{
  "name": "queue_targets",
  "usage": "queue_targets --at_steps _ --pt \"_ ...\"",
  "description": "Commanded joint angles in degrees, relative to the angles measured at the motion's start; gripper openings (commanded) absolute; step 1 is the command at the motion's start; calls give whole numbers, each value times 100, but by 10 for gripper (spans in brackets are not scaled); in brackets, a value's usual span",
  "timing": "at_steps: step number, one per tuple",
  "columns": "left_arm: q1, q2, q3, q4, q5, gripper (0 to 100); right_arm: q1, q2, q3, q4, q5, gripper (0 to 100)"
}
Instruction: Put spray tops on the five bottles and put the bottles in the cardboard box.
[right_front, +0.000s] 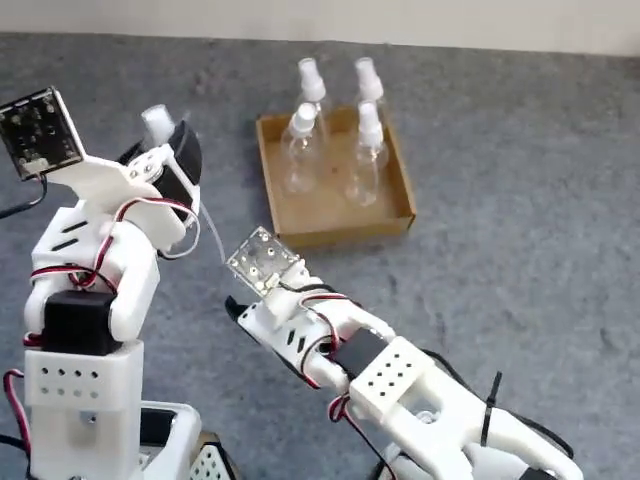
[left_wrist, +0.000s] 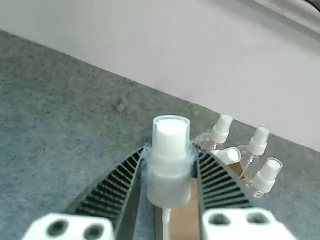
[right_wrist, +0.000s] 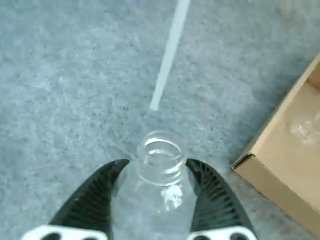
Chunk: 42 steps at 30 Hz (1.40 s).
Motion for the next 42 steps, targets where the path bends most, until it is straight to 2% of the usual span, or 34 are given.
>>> queue_targets --at_steps 1,12,26,34,42 --pt "251 -101 22 -141 62 14 -75 -198 -40 -145 -53 3" --pt "470 -127 251 -167 193 14 -75 -198 -31 -145 -62 3" --pt "479 -136 -224 -141 176 15 -75 -198 -31 -145 -62 3" --pt "479 -136 646 -62 167 17 -40 -198 -31 -145 -53 3" --pt "479 -145 1147 -44 -308 17 40 -268 -40 -145 -35 3"
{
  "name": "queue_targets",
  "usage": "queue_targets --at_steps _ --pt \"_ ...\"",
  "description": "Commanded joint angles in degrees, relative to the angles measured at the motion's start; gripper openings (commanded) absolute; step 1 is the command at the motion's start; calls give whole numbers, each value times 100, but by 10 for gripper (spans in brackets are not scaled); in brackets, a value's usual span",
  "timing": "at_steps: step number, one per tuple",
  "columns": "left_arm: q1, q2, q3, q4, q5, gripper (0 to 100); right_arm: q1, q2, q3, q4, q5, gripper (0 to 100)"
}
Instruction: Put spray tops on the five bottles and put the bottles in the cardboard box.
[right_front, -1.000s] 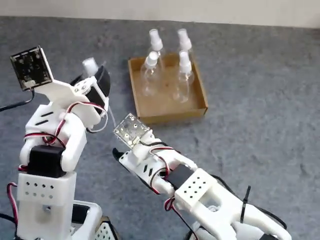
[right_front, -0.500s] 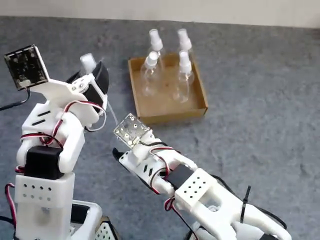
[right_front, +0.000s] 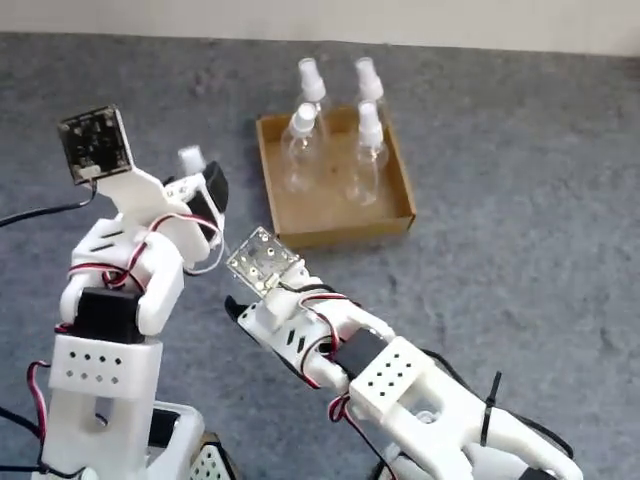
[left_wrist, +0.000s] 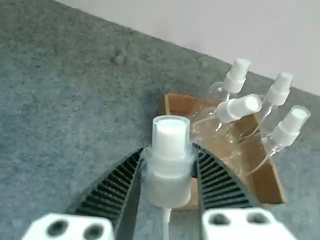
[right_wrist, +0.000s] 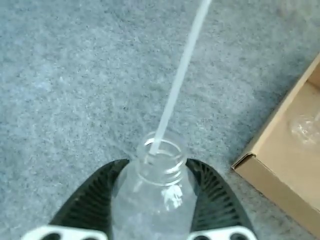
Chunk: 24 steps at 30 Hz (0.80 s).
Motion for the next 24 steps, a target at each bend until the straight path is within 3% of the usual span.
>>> queue_targets --at_steps 1,12,24 --pt "127 -101 127 -18 -281 17 92 -330 -40 -136 -35 3" --pt "743 -611 -13 1037 -958 18 374 -576 -84 -743 -668 3" --pt "910 -1569 954 1081 -1398 42 347 -593 -92 -1007 -668 3"
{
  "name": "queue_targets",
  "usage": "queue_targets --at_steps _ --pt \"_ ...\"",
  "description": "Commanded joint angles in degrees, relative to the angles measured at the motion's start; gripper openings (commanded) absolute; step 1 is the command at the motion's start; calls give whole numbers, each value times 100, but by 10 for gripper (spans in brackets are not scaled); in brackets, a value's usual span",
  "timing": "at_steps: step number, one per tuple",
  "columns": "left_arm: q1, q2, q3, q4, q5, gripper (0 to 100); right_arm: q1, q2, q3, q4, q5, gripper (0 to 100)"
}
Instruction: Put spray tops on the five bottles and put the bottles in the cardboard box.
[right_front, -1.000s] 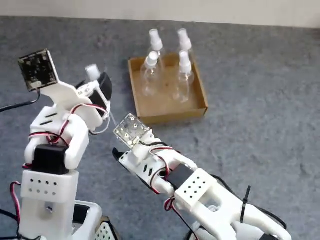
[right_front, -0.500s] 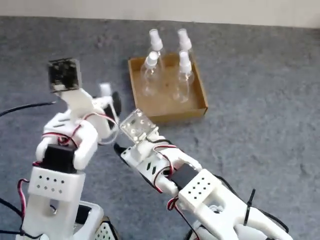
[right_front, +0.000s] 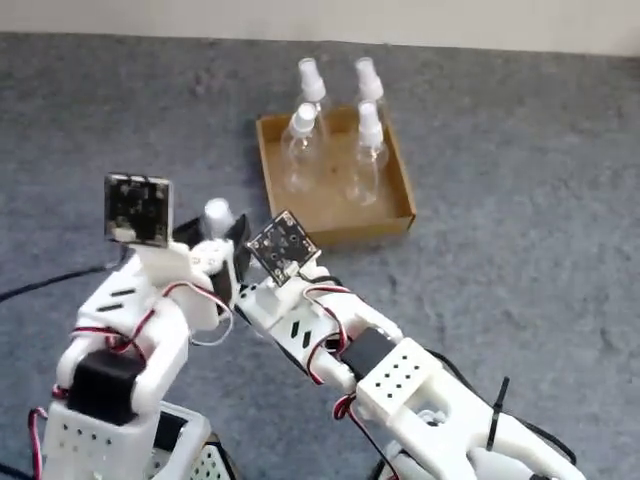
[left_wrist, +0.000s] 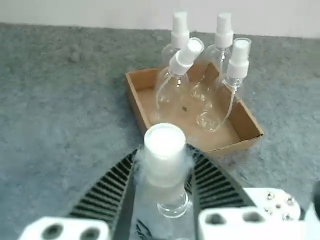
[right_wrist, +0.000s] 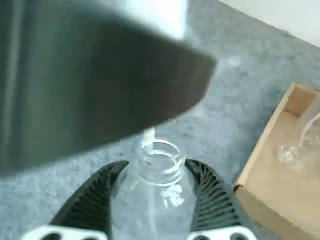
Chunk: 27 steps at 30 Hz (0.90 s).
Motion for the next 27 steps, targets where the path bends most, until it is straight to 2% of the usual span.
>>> queue_targets --at_steps 1,4,10,15,21,24,27 --pt "251 -40 145 44 -185 65 154 -321 -101 -233 -88 3" --pt "312 66 154 35 -193 123 154 -602 -75 -189 -70 3" --pt "303 145 180 -44 -229 123 189 -1112 -75 -180 -62 3" --pt "303 127 -242 35 -668 170 242 -927 -84 -180 -62 3" --pt "277 136 -1209 651 -1081 207 1121 -576 -92 -180 -70 3" --pt "-75 136 -1314 659 -1152 207 1508 -497 -198 -171 -62 3" --pt "-435 136 -1288 695 -1169 210 1701 -418 -681 303 -53 3"
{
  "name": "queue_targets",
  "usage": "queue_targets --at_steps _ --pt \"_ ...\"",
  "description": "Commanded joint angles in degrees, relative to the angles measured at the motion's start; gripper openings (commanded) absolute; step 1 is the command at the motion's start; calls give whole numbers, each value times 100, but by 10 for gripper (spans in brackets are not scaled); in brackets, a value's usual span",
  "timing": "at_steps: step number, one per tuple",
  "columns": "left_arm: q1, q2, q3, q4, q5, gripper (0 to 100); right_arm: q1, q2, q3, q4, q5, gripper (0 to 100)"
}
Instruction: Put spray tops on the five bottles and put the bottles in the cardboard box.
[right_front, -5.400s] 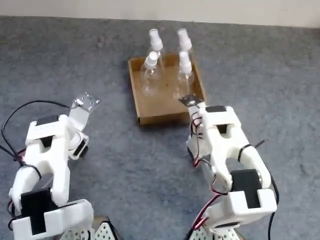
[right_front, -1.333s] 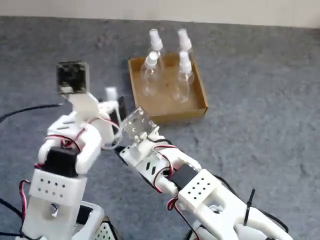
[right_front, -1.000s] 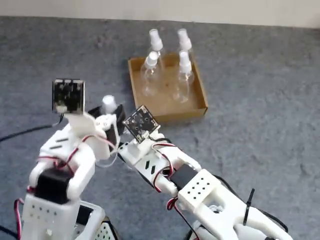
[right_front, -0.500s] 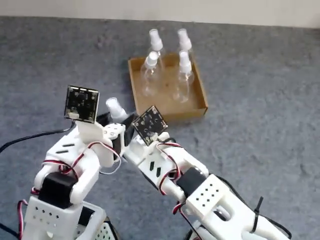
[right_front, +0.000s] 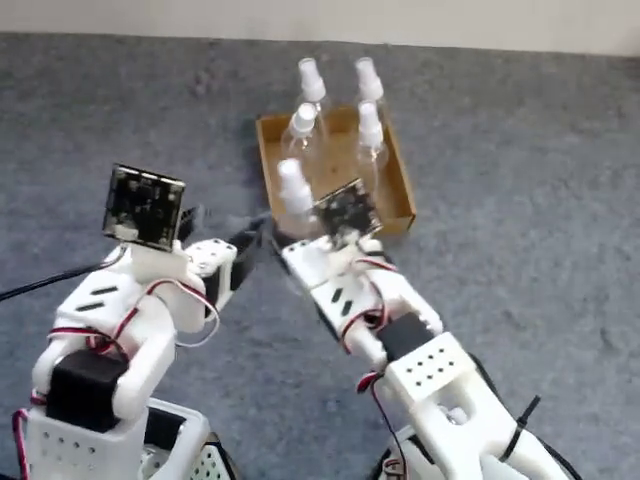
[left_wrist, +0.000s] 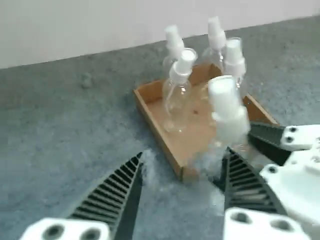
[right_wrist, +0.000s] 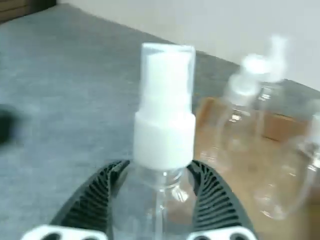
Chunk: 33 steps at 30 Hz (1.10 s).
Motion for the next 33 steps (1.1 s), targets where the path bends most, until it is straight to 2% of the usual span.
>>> queue_targets --at_steps 1,5,7,10,14,22,29,33 --pt "-479 48 -163 53 -70 210 312 84 -927 479 -26 3" --pt "-470 48 778 0 -79 211 488 523 -2255 1226 -26 3" --pt "-400 48 1253 -343 -88 211 488 875 -2870 1516 -26 3" --pt "-145 40 1754 -818 -378 220 435 1525 -3626 1807 -44 3" --pt "286 40 1965 -985 -475 276 154 2281 -4259 2062 -62 3" --pt "268 92 1982 -1679 -448 295 -462 2290 -4541 2800 -62 3" --pt "-145 101 2563 -2374 -484 294 -444 1499 -4541 3477 -26 3" --pt "-154 75 2580 -2374 -484 293 -426 1376 -4532 3495 -9 3"
